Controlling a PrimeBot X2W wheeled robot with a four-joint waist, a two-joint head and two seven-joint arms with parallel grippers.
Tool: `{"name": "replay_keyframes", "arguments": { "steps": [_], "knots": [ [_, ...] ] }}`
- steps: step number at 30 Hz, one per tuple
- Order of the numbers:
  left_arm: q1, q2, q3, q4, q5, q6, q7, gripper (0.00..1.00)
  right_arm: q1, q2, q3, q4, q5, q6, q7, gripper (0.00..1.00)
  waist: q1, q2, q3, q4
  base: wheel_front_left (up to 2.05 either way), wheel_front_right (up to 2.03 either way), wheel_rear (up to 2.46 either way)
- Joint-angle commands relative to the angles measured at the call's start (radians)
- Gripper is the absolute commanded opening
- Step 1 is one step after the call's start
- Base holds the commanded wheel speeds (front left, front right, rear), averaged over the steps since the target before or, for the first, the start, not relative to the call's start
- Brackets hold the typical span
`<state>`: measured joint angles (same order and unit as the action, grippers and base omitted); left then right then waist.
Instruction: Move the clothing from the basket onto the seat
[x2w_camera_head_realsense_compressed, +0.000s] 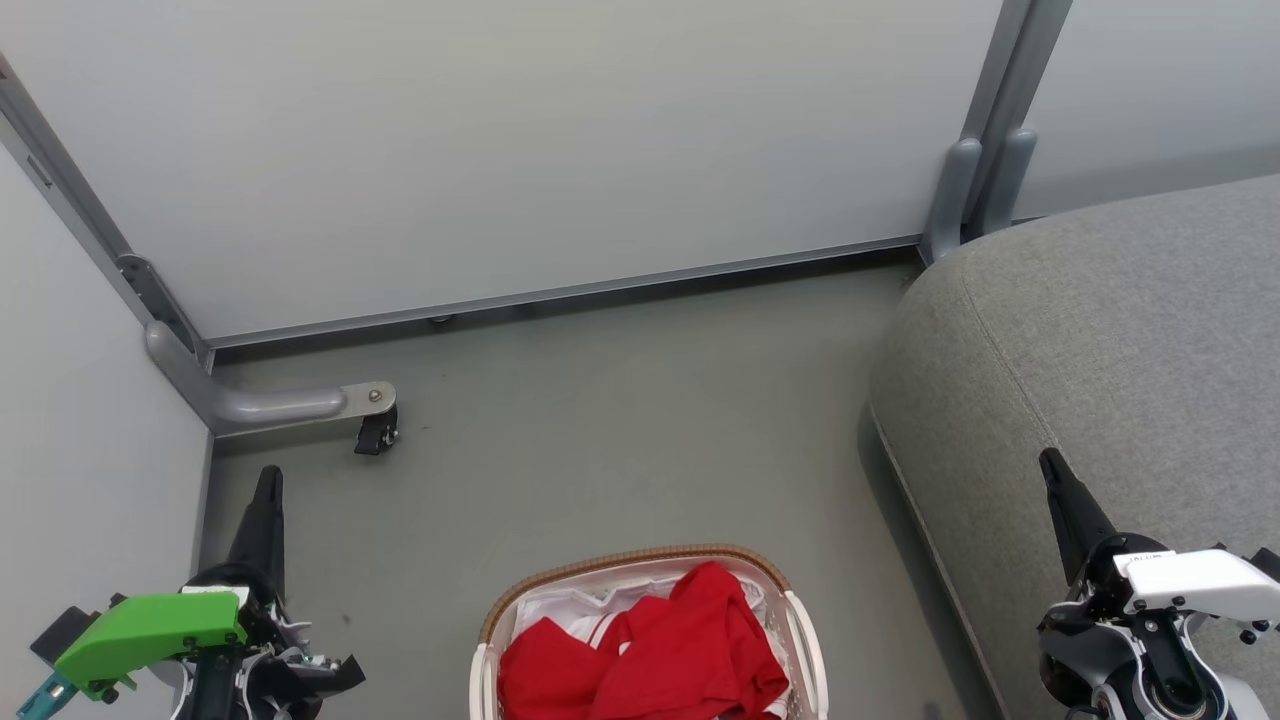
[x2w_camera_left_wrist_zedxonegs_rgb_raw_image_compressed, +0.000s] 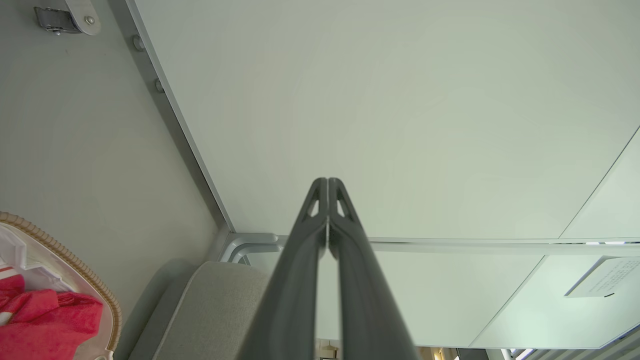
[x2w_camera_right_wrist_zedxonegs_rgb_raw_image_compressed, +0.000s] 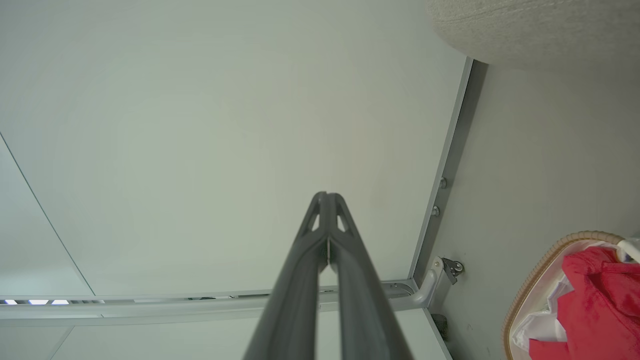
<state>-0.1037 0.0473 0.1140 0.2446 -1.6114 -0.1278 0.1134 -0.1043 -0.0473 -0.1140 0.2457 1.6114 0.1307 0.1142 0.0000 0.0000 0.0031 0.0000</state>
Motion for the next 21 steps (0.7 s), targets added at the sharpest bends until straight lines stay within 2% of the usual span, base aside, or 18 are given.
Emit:
{"name": "replay_keyframes", "arguments": {
  "steps": [1, 21],
  "knots": [
    [-0.010, 0.006, 0.002, -0.001, -0.003, -0.006, 0.004, 0.00, -0.008, -0.006, -0.001, -0.004, 0.003, 0.000, 0.003, 0.00, 0.0000, 0.0000, 0.000, 0.000, 0.00, 0.00, 0.00],
    [-0.010, 0.006, 0.002, -0.001, -0.003, -0.006, 0.004, 0.00, -0.008, -0.006, -0.001, -0.004, 0.003, 0.000, 0.003, 0.00, 0.0000, 0.0000, 0.000, 0.000, 0.00, 0.00, 0.00]
  ]
}}
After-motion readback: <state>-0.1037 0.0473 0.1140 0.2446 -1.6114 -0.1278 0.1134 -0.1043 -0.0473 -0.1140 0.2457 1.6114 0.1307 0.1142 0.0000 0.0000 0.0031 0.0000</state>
